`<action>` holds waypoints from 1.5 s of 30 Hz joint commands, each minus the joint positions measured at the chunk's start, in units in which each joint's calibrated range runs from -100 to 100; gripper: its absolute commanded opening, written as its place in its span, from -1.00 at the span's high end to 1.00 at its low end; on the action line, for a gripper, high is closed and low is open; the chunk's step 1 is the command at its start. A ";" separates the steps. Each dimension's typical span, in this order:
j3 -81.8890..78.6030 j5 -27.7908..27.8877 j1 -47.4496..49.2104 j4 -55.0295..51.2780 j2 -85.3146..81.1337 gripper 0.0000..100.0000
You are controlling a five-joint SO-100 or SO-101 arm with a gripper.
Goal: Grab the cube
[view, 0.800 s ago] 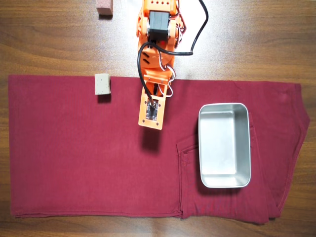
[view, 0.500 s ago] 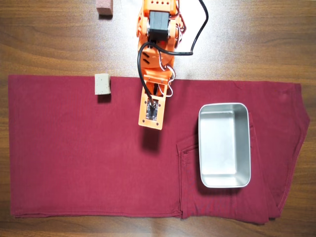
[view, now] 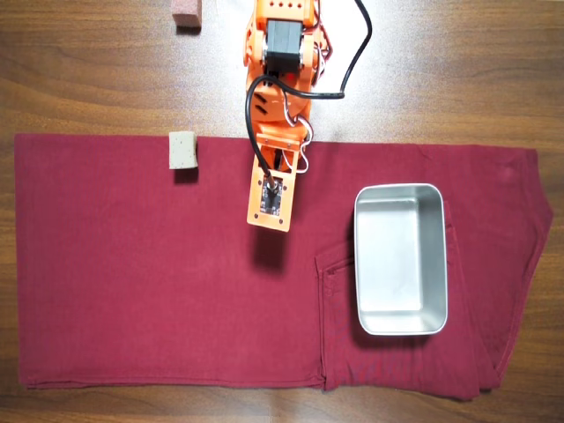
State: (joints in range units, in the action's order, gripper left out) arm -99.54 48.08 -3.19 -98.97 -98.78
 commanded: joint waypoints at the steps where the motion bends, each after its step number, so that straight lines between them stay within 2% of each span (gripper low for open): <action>1: -0.46 -0.20 0.31 -1.03 0.38 0.99; 14: -0.46 -0.54 1.75 -1.03 0.65 1.00; 16: 4.00 -0.34 2.33 2.01 10.59 1.00; 19: 23.94 -1.03 1.94 4.59 30.83 0.89; 24: 59.80 1.07 -8.90 -1.03 54.00 0.59; 26: 68.82 2.20 -15.91 -1.03 59.59 0.43; 28: 72.73 7.67 -27.04 -1.03 62.70 0.31; 31: 74.37 16.41 -44.51 -1.03 65.90 0.26; 34: 74.37 19.58 -55.83 -1.03 70.16 0.35; 38: 71.82 21.59 -61.49 -1.03 73.44 0.34; 42: 60.71 21.78 -61.49 -1.03 71.84 0.31; 45: 58.71 21.64 -62.74 1.55 73.80 0.31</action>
State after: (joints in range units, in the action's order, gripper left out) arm -40.52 69.67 -64.71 -99.53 -25.09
